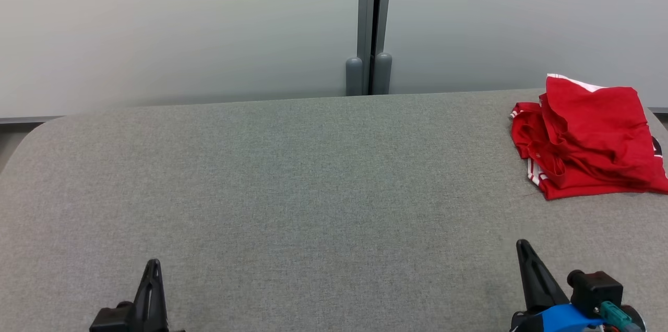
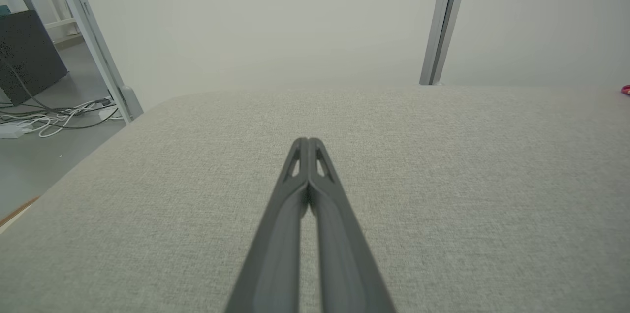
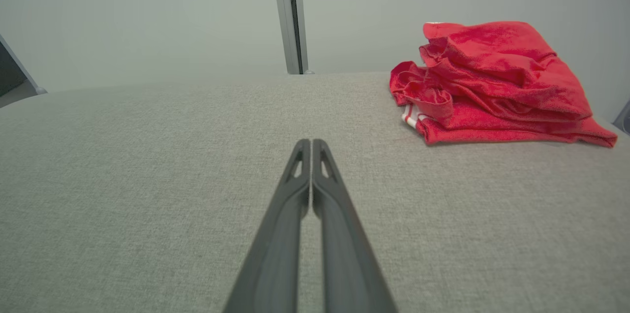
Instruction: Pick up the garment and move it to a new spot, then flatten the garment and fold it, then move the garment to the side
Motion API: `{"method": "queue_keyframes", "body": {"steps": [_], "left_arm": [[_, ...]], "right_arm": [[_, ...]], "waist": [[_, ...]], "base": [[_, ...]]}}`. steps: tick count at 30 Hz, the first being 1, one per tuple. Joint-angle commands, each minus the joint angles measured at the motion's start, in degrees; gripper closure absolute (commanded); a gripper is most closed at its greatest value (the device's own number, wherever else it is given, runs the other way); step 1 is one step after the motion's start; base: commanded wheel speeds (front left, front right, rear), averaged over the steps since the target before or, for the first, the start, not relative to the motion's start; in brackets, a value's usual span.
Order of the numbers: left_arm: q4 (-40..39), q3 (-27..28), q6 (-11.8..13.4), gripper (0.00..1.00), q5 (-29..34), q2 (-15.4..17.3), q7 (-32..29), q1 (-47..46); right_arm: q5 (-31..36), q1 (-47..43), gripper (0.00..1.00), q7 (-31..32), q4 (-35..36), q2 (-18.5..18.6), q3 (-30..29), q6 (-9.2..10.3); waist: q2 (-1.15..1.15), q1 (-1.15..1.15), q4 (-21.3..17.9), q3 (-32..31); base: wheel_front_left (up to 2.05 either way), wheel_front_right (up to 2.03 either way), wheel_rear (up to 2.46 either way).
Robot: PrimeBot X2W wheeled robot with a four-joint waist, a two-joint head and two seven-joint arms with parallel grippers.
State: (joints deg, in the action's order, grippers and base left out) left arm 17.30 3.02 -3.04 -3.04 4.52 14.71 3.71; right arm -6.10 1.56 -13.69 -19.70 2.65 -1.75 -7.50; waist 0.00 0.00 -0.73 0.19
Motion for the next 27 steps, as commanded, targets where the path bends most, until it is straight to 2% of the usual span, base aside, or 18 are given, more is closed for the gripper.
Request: {"method": "queue_keyframes", "body": {"steps": [1,27], "left_arm": [[0.49,0.02,-0.01,1.00,-0.11,-0.12,-0.08,0.11],[-0.80,1.26,-1.48,1.00,-28.92,-0.57,-6.97,-3.39]], "right_arm": [[-0.13,-0.05,1.00,0.06,-0.45,-0.07,-0.03,0.00],[-27.99,1.68,1.00,6.59,1.68,0.07,-1.61,0.00]], "waist": [[0.00,0.00,0.00,0.00],[0.00,0.00,0.15,0.00]], "base": [[0.00,0.00,0.00],[0.00,0.00,0.00]]}}
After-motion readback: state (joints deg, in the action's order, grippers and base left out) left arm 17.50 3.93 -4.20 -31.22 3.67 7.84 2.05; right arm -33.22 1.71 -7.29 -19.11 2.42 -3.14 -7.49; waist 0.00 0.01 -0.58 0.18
